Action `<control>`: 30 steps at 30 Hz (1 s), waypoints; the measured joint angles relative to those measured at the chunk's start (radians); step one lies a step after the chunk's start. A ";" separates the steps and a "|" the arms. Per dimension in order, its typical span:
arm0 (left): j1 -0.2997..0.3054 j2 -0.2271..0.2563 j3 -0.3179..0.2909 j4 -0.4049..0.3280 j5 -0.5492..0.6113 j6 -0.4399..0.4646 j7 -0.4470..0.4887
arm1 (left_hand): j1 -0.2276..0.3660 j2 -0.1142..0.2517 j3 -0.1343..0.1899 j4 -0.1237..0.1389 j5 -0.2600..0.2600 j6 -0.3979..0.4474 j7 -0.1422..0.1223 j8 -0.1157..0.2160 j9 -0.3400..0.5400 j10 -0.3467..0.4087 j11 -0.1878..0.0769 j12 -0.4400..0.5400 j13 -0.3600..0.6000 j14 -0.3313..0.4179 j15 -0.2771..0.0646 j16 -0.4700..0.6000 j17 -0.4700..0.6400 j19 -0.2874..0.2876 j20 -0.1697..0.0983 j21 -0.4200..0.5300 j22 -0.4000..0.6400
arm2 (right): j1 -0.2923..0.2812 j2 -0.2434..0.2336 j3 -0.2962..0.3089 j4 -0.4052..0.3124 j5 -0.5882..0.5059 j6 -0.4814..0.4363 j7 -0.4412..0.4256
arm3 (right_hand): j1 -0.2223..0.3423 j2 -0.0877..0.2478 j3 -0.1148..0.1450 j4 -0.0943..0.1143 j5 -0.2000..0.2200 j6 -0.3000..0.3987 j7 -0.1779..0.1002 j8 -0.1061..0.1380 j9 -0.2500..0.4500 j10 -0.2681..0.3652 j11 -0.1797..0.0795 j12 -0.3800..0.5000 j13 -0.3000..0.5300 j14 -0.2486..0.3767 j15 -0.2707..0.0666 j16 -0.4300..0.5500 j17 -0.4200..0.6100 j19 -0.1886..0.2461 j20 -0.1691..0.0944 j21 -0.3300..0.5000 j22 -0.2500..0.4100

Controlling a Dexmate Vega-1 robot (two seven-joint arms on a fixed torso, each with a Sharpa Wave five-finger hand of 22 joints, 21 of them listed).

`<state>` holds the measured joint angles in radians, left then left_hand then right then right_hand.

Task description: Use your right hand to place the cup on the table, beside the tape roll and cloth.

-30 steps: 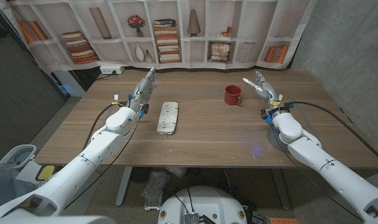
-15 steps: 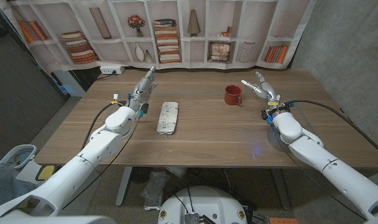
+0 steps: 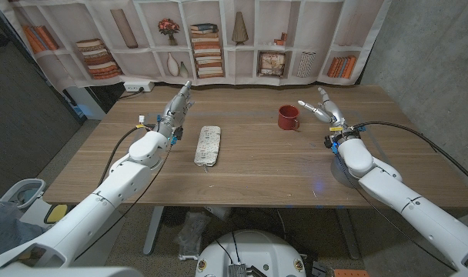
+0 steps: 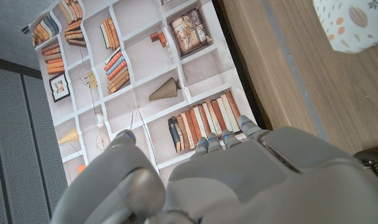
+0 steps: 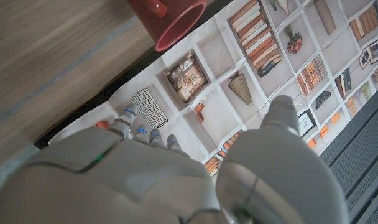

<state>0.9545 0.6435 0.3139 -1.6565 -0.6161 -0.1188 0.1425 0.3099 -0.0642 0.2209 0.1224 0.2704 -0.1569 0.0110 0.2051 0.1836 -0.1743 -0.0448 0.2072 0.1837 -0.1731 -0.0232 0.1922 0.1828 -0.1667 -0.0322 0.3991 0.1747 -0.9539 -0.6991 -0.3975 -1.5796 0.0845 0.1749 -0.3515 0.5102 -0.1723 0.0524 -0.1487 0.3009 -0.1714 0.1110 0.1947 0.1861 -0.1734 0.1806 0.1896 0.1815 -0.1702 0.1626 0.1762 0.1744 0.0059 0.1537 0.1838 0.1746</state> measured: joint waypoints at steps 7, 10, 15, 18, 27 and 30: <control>0.001 -0.005 -0.001 -0.001 -0.005 -0.001 0.000 | 0.000 0.000 -0.004 -0.004 0.000 0.000 0.000 0.000 0.000 0.000 0.000 0.000 0.000 0.000 0.000 0.000 0.001 0.000 0.000 -0.004 0.000 | -0.003 -0.004 -0.003 -0.006 -0.037 -0.014 -0.032 | 0.005 0.005 -0.007 0.001 0.008 0.000 0.000 0.009 0.000 0.000 0.000 0.008 0.000 0.000 0.000 0.005 0.000 0.006 0.006 0.000 0.000; 0.001 -0.007 -0.001 0.000 -0.006 -0.003 0.000 | 0.004 0.004 -0.004 -0.004 0.000 0.000 0.000 0.000 0.000 0.000 0.000 0.000 0.000 0.000 0.000 0.000 0.001 0.000 0.000 -0.004 0.000 | -0.004 -0.006 -0.003 -0.009 -0.048 -0.020 -0.039 | 0.005 0.005 -0.010 0.004 0.008 0.000 0.000 0.010 0.000 0.000 0.000 0.008 0.000 0.000 0.000 0.005 0.000 0.006 0.006 0.000 0.000; -0.001 -0.011 -0.001 0.003 -0.009 -0.005 -0.003 | 0.004 0.004 -0.004 -0.004 0.000 0.009 -0.002 0.000 0.000 0.000 0.000 0.000 0.000 0.000 0.000 0.000 0.001 0.000 0.000 -0.004 0.000 | -0.008 -0.014 -0.006 -0.019 -0.070 -0.038 -0.052 | 0.005 0.005 -0.014 0.008 0.008 0.000 0.000 0.010 0.000 0.000 0.000 0.008 0.000 0.000 0.000 0.005 0.000 0.006 0.006 0.000 0.000; -0.002 -0.012 -0.001 0.004 -0.009 -0.007 -0.004 | 0.004 0.004 -0.004 -0.004 0.000 0.009 -0.002 0.000 0.000 0.000 0.000 0.000 0.000 0.000 0.000 0.000 0.001 0.000 0.000 -0.004 0.000 | -0.010 -0.017 -0.007 -0.025 -0.082 -0.049 -0.058 | 0.005 0.005 -0.019 0.006 0.008 0.000 0.000 0.010 0.000 0.000 0.000 0.008 0.000 0.000 0.000 0.005 0.000 0.006 0.006 0.000 0.000; -0.002 -0.014 0.000 0.002 -0.013 -0.007 -0.004 | 0.004 0.004 -0.004 -0.004 0.000 0.013 0.001 0.000 0.000 0.000 0.000 0.000 0.000 0.000 0.000 0.000 0.001 0.000 0.000 -0.011 0.000 | -0.013 -0.019 -0.012 -0.029 -0.104 -0.064 -0.072 | 0.005 0.005 -0.039 0.017 0.015 0.000 0.000 0.024 0.000 0.000 0.000 0.023 0.000 0.012 -0.003 0.009 0.000 0.011 0.011 0.006 0.000; 0.000 -0.013 0.000 -0.001 -0.015 -0.007 -0.004 | 0.004 0.004 -0.004 -0.004 0.000 0.013 0.001 0.000 0.000 0.000 0.000 0.000 0.000 0.000 0.000 0.000 0.000 0.000 0.000 -0.011 0.000 | -0.013 -0.019 -0.015 -0.030 -0.119 -0.078 -0.081 | 0.005 0.005 -0.042 0.020 0.015 0.000 0.000 0.024 0.000 0.000 0.000 0.023 0.000 0.012 -0.003 0.009 0.005 0.011 0.011 0.006 0.000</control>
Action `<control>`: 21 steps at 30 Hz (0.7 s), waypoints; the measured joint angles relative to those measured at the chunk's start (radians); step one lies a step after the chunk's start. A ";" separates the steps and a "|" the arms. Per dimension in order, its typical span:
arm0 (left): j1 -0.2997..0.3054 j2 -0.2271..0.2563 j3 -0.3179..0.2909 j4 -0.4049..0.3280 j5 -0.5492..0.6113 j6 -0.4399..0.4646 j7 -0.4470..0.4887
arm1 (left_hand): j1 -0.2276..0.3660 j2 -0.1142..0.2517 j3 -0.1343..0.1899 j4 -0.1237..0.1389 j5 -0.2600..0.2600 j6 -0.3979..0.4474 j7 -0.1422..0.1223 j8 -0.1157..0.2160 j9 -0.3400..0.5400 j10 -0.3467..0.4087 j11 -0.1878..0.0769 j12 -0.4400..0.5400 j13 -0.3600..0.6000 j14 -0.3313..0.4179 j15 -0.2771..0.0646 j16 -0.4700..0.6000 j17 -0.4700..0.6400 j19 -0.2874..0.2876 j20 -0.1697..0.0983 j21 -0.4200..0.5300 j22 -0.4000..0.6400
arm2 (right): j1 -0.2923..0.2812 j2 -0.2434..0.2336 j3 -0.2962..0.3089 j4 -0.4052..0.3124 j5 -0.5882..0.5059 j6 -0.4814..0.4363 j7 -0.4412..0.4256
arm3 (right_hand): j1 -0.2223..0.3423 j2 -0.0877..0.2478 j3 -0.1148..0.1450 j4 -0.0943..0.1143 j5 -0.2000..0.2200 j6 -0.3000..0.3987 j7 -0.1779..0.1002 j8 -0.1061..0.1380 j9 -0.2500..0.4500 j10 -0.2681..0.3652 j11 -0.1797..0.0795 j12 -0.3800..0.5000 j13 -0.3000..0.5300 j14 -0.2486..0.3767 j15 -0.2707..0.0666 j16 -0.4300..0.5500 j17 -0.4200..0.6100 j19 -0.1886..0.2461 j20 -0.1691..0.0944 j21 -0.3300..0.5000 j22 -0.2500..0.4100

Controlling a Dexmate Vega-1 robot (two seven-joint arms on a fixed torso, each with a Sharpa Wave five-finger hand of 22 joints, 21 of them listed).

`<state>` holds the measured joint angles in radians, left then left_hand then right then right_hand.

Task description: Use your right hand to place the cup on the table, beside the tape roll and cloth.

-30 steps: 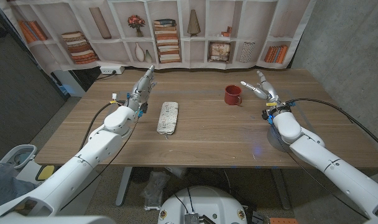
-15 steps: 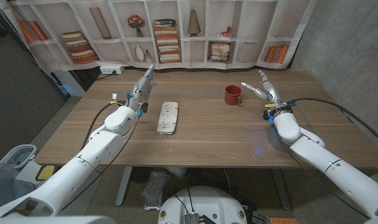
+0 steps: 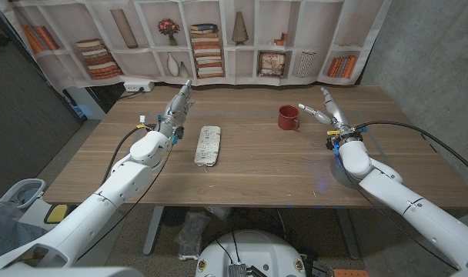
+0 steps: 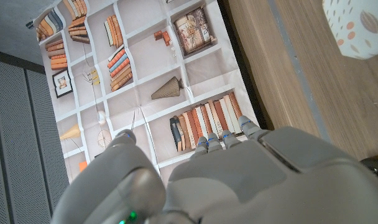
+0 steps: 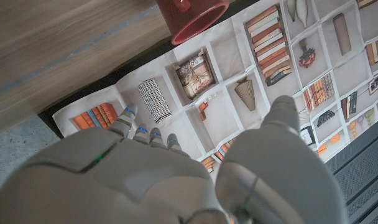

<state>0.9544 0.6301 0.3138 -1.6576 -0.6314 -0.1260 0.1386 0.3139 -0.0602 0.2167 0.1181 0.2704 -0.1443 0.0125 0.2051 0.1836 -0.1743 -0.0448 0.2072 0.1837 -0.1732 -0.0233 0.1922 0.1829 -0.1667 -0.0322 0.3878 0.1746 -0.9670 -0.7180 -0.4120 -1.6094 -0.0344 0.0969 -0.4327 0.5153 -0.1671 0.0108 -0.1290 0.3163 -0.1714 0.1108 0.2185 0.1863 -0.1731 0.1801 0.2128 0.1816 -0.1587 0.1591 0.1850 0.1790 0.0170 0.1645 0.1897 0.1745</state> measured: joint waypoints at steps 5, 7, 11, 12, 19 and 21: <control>0.003 0.000 0.000 -0.004 -0.003 0.000 0.000 | 0.000 0.000 0.000 0.000 0.000 0.000 0.000 0.000 0.000 0.000 0.000 0.000 0.000 0.000 0.000 0.000 -0.002 0.000 0.000 0.000 0.000 | 0.004 -0.002 -0.012 -0.002 -0.018 -0.023 -0.002 | -0.003 0.003 -0.001 0.001 0.000 0.000 0.000 0.000 0.000 0.002 -0.002 0.000 0.000 0.004 -0.004 0.000 0.000 0.000 0.000 0.000 0.000; 0.003 0.000 -0.001 -0.004 -0.003 0.000 -0.001 | 0.000 0.000 0.000 0.000 0.000 0.000 0.000 0.000 0.000 0.000 0.000 0.000 0.000 0.000 0.000 0.000 -0.002 0.000 0.000 0.000 0.000 | 0.005 -0.003 -0.015 -0.003 -0.024 -0.034 -0.003 | -0.006 0.006 -0.005 0.005 0.000 0.000 0.000 0.000 0.000 0.002 -0.002 0.000 0.000 0.004 -0.004 0.000 0.000 0.000 0.000 0.000 0.000; 0.004 0.001 -0.001 -0.008 -0.004 0.000 -0.001 | 0.000 0.000 0.000 0.000 0.000 0.000 0.000 0.000 0.000 0.000 0.000 0.000 0.000 0.000 0.000 0.000 -0.002 0.000 0.000 0.000 0.000 | 0.010 -0.006 -0.026 -0.007 -0.038 -0.057 -0.003 | -0.006 0.006 -0.005 0.005 0.000 0.000 0.000 0.000 0.000 0.002 -0.002 0.000 0.000 0.004 -0.004 0.000 0.000 -0.004 0.004 0.000 0.000; 0.004 0.001 -0.001 -0.008 -0.004 0.000 -0.002 | 0.000 0.000 0.000 0.000 0.000 0.000 0.000 0.000 0.000 0.000 0.000 0.000 0.000 0.000 0.000 0.000 -0.002 0.000 0.000 0.000 0.000 | 0.011 -0.007 -0.028 -0.009 -0.043 -0.065 -0.003 | -0.006 0.006 -0.008 0.008 0.000 0.000 0.000 0.000 0.000 0.002 -0.002 0.000 0.000 0.004 -0.004 0.000 0.000 -0.004 0.004 0.000 0.000; 0.006 0.003 -0.003 -0.015 -0.004 0.000 -0.002 | 0.000 0.000 -0.004 -0.004 0.000 0.000 0.000 0.000 0.000 0.000 0.000 0.000 0.000 0.003 0.003 0.000 -0.002 0.000 0.000 -0.008 0.000 | 0.016 -0.014 -0.045 -0.022 -0.071 -0.110 -0.003 | -0.012 0.012 -0.012 0.012 0.000 0.000 0.000 0.000 0.000 0.002 -0.002 0.000 0.000 0.003 -0.003 0.000 0.000 -0.009 0.009 0.000 0.000; 0.007 0.004 -0.004 -0.017 -0.004 0.000 -0.002 | 0.000 0.000 -0.004 -0.004 0.000 0.000 0.000 0.000 0.000 0.000 0.000 0.000 0.000 0.003 0.003 0.000 -0.002 0.000 0.000 -0.008 0.000 | 0.017 -0.016 -0.049 -0.026 -0.080 -0.124 -0.003 | -0.016 0.016 -0.015 0.015 0.005 0.000 0.000 0.000 0.000 0.002 -0.002 0.000 0.000 -0.001 0.001 0.000 0.000 -0.014 0.012 0.000 0.000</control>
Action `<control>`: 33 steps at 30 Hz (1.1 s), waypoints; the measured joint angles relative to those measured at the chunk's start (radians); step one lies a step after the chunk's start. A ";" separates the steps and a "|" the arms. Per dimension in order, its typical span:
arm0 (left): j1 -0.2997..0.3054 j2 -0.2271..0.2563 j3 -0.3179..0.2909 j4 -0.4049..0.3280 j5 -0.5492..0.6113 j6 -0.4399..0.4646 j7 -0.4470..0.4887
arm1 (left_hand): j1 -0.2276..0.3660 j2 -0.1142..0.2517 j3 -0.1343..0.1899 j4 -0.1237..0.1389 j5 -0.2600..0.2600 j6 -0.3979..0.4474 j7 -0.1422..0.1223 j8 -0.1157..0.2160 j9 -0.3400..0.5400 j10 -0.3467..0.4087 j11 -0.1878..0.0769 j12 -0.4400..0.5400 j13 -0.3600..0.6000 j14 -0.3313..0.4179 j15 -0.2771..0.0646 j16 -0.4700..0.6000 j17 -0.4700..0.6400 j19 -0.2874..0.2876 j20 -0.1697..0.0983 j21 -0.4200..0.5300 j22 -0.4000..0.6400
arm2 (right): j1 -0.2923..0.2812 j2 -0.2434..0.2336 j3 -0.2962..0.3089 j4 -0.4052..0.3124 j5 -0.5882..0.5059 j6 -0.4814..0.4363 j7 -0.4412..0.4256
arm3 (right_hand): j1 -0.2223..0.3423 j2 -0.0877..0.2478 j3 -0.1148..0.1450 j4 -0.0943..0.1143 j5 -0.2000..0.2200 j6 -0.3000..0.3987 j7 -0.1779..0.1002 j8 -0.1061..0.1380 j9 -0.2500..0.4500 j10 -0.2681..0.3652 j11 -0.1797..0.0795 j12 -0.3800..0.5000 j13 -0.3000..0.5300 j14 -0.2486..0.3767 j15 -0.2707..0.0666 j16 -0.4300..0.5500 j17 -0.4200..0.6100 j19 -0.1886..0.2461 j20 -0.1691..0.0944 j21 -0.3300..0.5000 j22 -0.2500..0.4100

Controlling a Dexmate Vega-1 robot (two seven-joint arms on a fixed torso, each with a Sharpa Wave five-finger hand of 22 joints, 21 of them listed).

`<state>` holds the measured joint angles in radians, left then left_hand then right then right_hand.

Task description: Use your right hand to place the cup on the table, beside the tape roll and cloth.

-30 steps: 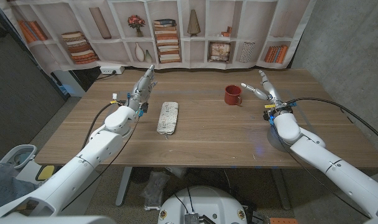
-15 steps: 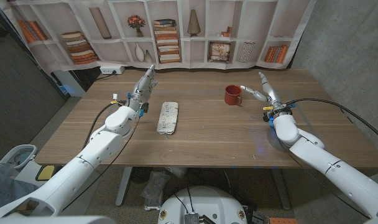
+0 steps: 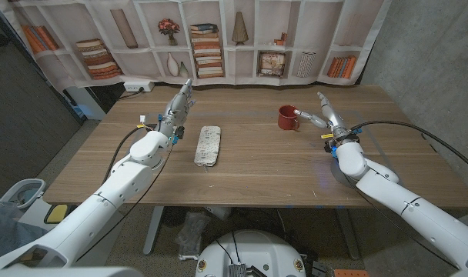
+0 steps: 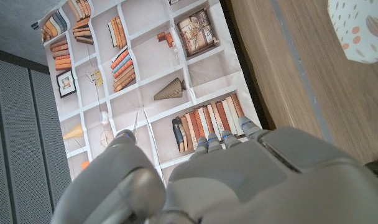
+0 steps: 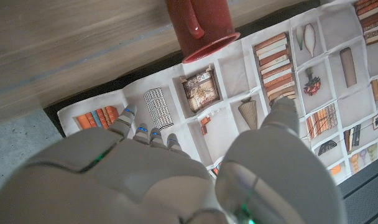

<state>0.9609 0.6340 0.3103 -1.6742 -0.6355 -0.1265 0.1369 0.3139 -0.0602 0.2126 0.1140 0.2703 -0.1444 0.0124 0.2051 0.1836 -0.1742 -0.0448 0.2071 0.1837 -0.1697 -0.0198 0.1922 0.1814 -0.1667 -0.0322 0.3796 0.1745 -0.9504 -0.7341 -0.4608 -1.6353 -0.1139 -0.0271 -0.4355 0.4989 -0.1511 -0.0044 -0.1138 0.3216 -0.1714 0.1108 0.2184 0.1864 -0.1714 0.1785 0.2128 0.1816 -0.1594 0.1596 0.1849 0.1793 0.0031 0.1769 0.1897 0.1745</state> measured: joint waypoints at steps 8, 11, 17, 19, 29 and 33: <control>0.002 0.004 -0.003 -0.009 0.000 0.000 0.001 | -0.004 0.004 0.000 0.000 0.000 0.005 -0.005 0.000 0.000 0.000 0.000 0.000 0.000 0.000 0.000 0.000 0.000 0.000 0.000 0.000 0.000 | 0.007 -0.009 -0.022 -0.021 -0.028 -0.051 0.003 | -0.015 0.004 -0.009 0.009 0.000 0.000 0.000 -0.005 0.000 0.000 0.000 0.000 0.000 -0.005 0.005 0.000 0.000 -0.019 0.002 -0.006 0.000; 0.003 0.005 -0.003 -0.013 0.000 0.000 0.002 | -0.004 0.004 -0.004 0.004 0.004 0.009 -0.001 0.000 0.000 0.000 0.000 0.000 0.000 0.000 0.000 0.000 0.000 0.000 0.000 0.000 0.000 | 0.009 -0.012 -0.028 -0.029 -0.037 -0.071 0.006 | -0.022 0.001 -0.011 0.011 0.000 0.000 0.000 -0.005 0.000 0.000 0.000 0.000 0.000 -0.005 0.005 -0.004 0.000 -0.022 0.005 -0.006 0.004; 0.006 0.008 -0.005 -0.022 0.001 0.000 0.005 | -0.004 0.004 -0.004 0.004 0.004 0.011 0.000 0.000 0.000 0.000 0.000 0.000 0.000 0.000 0.000 0.000 0.000 0.000 0.000 -0.006 0.000 | 0.014 -0.017 -0.041 -0.041 -0.053 -0.105 0.013 | -0.029 0.000 -0.022 0.013 0.000 0.000 0.000 -0.005 0.000 0.000 0.000 0.000 0.000 -0.005 0.005 -0.004 0.000 -0.029 0.012 -0.006 0.005; 0.007 0.009 -0.006 -0.024 0.001 0.001 0.006 | -0.004 0.004 -0.004 0.004 0.004 0.011 0.000 0.000 0.000 0.000 0.000 0.000 0.000 0.000 0.000 0.000 0.000 0.000 0.000 -0.006 0.000 | 0.018 -0.018 -0.046 -0.044 -0.058 -0.117 0.016 | -0.037 0.008 -0.022 0.013 0.000 0.000 0.000 -0.005 0.000 0.000 0.000 0.000 0.000 -0.005 0.005 -0.004 0.000 -0.029 0.012 -0.006 0.005; 0.012 0.012 -0.010 -0.035 0.003 0.003 0.010 | -0.004 0.004 -0.007 0.001 0.004 0.011 0.000 0.000 0.000 0.000 0.000 0.000 0.000 0.000 0.000 0.000 0.000 0.000 0.000 -0.010 0.000 | 0.036 -0.019 -0.069 -0.050 -0.073 -0.174 0.037 | -0.051 0.004 -0.040 0.023 0.004 0.000 0.000 -0.005 0.000 -0.002 -0.031 0.000 0.000 -0.005 0.005 -0.004 0.002 -0.033 0.016 -0.006 0.005; 0.014 0.012 -0.012 -0.036 0.003 0.003 0.010 | 0.000 0.008 -0.007 0.001 0.004 0.011 0.000 0.000 0.000 0.000 0.000 0.000 0.000 0.000 0.000 0.000 0.000 0.000 0.000 -0.010 0.000 | 0.044 -0.017 -0.079 -0.050 -0.075 -0.193 0.044 | -0.051 0.004 -0.040 0.023 0.008 0.000 0.000 -0.005 0.000 -0.002 -0.030 0.000 0.000 -0.008 0.007 -0.004 0.002 -0.037 0.020 -0.006 0.005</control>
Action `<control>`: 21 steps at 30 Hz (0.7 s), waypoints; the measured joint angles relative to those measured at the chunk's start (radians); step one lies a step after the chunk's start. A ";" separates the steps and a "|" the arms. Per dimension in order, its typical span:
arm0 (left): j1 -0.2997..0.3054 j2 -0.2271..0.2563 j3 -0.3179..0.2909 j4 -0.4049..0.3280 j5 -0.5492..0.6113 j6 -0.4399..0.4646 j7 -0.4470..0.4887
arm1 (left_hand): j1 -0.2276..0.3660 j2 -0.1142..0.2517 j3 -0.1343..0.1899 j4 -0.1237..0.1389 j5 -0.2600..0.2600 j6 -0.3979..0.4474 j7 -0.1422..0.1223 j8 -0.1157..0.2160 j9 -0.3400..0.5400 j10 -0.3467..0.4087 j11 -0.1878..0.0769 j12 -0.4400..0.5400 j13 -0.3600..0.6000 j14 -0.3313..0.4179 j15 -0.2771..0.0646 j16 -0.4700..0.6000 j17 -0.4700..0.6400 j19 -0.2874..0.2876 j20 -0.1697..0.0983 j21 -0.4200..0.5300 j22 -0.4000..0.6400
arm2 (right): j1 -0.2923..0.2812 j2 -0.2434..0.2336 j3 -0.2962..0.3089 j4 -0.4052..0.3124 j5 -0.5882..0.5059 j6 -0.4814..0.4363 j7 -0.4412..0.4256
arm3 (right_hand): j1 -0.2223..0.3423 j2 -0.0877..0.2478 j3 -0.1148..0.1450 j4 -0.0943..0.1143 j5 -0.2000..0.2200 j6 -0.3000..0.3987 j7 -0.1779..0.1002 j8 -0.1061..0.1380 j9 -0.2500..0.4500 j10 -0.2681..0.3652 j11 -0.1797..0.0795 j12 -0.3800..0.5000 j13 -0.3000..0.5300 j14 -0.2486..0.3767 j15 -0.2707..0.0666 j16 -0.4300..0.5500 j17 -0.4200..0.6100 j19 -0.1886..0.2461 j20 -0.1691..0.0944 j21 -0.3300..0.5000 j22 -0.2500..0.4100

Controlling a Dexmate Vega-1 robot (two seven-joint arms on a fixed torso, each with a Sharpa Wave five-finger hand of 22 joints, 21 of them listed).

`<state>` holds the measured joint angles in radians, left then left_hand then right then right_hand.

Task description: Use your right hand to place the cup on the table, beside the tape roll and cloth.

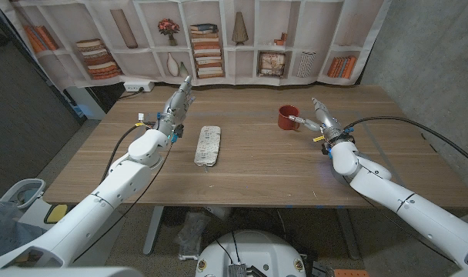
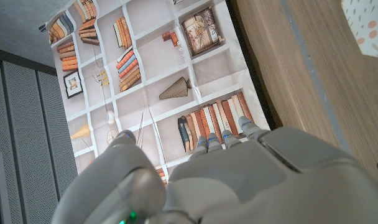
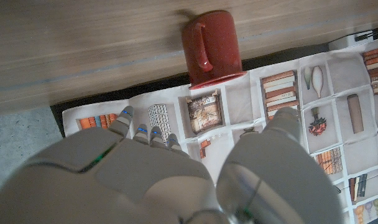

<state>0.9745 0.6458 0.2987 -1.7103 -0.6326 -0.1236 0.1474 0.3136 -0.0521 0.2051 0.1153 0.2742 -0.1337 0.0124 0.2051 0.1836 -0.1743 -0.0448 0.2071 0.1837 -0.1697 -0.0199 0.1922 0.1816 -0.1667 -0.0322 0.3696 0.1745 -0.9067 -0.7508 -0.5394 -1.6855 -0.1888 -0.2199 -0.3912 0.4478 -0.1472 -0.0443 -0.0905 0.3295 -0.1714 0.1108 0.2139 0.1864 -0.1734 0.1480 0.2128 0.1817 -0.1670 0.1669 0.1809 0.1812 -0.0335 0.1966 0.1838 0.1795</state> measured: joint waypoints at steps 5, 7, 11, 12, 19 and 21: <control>0.001 0.000 -0.001 -0.001 0.000 0.000 0.000 | 0.000 0.000 0.000 0.000 0.000 0.000 0.000 0.000 0.000 0.000 0.000 0.000 0.000 0.000 0.000 0.000 0.000 0.000 0.000 -0.004 0.000 | 0.006 0.003 -0.008 0.003 -0.004 -0.015 0.002 | 0.000 0.000 -0.002 0.002 0.000 0.000 0.000 0.000 0.000 0.000 0.000 0.000 0.000 -0.003 0.003 0.000 0.000 0.000 0.000 0.000 0.000; 0.002 0.000 -0.002 -0.002 0.000 0.000 0.000 | 0.000 0.000 0.000 0.000 0.000 0.000 0.000 0.000 0.000 0.000 0.000 0.000 0.000 0.000 0.000 0.000 0.000 0.000 0.000 -0.004 0.000 | 0.010 0.004 -0.013 0.005 -0.005 -0.018 0.002 | -0.007 0.007 -0.004 0.004 0.000 0.000 0.000 0.000 0.000 0.000 0.000 0.000 0.000 -0.003 0.003 0.004 0.000 0.000 0.000 0.000 0.000; 0.003 0.001 -0.003 -0.002 -0.001 0.000 0.000 | 0.000 0.000 0.000 0.000 0.000 0.000 0.000 0.000 0.000 0.000 0.000 0.000 0.000 0.000 0.000 0.000 0.000 0.000 0.000 -0.004 0.000 | 0.013 0.006 -0.018 0.007 -0.008 -0.027 0.002 | -0.007 0.007 -0.004 0.004 0.000 0.000 0.000 0.000 0.000 0.000 0.000 0.000 0.000 -0.003 0.003 0.004 0.000 0.000 0.000 0.000 0.000; 0.003 0.001 -0.003 -0.002 -0.001 -0.001 0.000 | 0.000 0.000 0.000 0.000 0.000 0.000 0.000 0.000 0.000 0.000 0.000 0.000 0.000 0.000 0.000 0.000 0.000 0.000 0.000 -0.004 0.000 | 0.015 0.007 -0.020 0.007 -0.008 -0.028 0.002 | -0.007 0.007 -0.004 0.004 0.000 0.000 0.000 0.000 0.000 0.000 0.000 0.000 0.000 -0.003 0.003 0.004 0.000 0.000 0.000 0.000 0.000; 0.003 0.000 -0.004 0.002 -0.003 -0.006 -0.005 | 0.000 0.000 -0.002 -0.002 0.000 0.000 0.000 0.000 0.000 0.000 0.000 0.000 0.000 0.000 0.000 0.000 0.000 0.000 0.000 -0.008 0.000 | 0.026 0.013 -0.033 0.010 -0.014 -0.051 0.004 | -0.007 0.007 -0.004 0.004 0.003 0.000 0.000 0.000 0.000 0.002 -0.009 0.000 0.000 -0.003 0.003 0.004 0.000 0.004 0.004 0.000 0.000; 0.003 0.000 -0.004 0.005 -0.004 -0.007 -0.006 | 0.000 0.000 -0.002 -0.002 0.000 0.000 0.000 0.000 0.000 0.000 0.000 0.000 0.000 0.000 0.000 0.000 0.000 0.000 0.000 -0.008 0.000 | 0.029 0.014 -0.036 0.011 -0.016 -0.056 0.004 | -0.007 0.007 -0.004 0.004 0.003 0.000 0.000 -0.008 0.000 0.002 -0.009 0.000 0.000 -0.003 0.003 0.004 0.000 0.004 0.004 0.000 0.000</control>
<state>0.9772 0.6454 0.2947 -1.7054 -0.6365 -0.1310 0.1410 0.3136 -0.0522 0.2026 0.1128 0.2742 -0.1337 0.0124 0.2051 0.1836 -0.1743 -0.0448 0.2071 0.1837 -0.1697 -0.0199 0.1922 0.1817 -0.1667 -0.0322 0.3620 0.1744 -0.8779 -0.7366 -0.5753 -1.6743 -0.2044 -0.2762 -0.3868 0.4410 -0.1404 -0.0483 -0.0865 0.3329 -0.1714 0.1108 0.2061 0.1864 -0.1715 0.1390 0.2128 0.1817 -0.1700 0.1698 0.1850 0.1814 -0.0295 0.2003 0.1838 0.1793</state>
